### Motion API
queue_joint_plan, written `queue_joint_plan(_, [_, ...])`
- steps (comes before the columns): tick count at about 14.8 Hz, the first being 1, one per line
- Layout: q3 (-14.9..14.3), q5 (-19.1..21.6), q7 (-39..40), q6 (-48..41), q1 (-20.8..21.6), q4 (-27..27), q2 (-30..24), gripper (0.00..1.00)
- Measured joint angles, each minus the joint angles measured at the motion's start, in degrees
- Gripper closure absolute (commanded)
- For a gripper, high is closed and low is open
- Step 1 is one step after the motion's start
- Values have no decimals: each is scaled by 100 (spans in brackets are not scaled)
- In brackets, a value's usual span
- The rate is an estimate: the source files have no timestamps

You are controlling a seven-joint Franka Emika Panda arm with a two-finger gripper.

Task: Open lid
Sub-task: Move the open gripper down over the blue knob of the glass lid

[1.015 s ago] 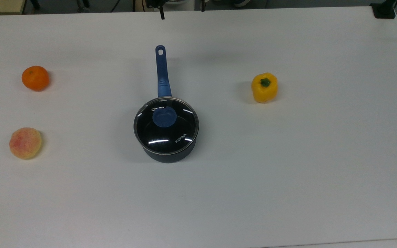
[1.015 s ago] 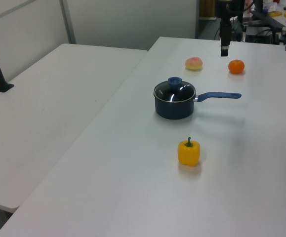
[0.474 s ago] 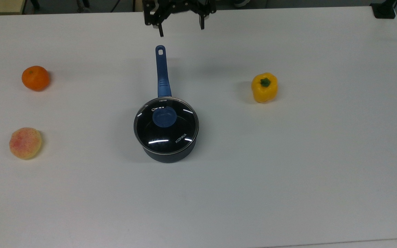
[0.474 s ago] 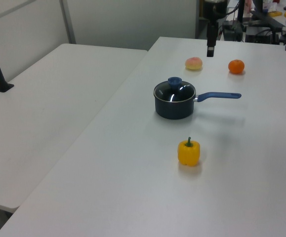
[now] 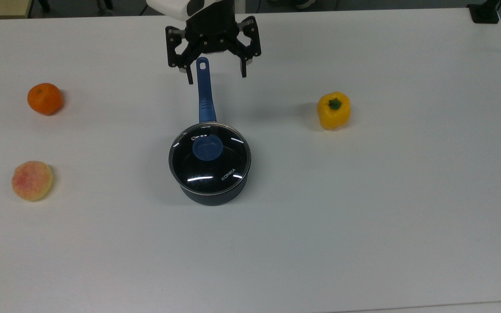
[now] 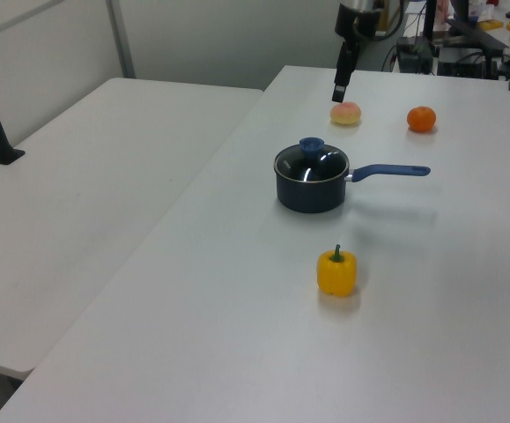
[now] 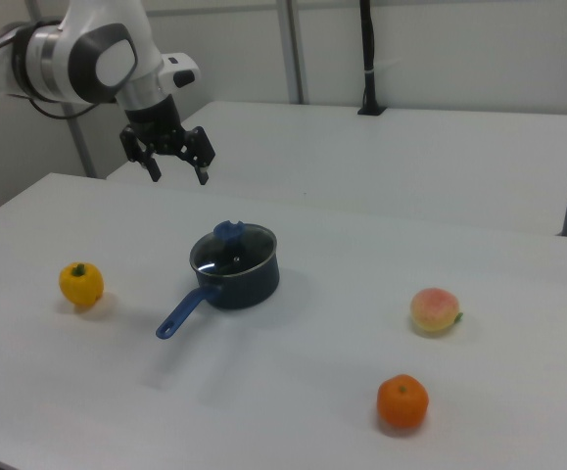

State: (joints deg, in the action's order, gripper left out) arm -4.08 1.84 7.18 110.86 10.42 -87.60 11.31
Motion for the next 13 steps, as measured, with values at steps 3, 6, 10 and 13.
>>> queue_joint_plan(3, [-56,0,0,616,-1,-109,224,0])
queue_joint_plan(6, [-85,0,0,1001,-8,-240,386,0])
queue_joint_plan(10, [-101,0,0,1468,-11,-446,546,0])
queue_joint_plan(13, [-100,-1,0,1626,-9,-476,644,0])
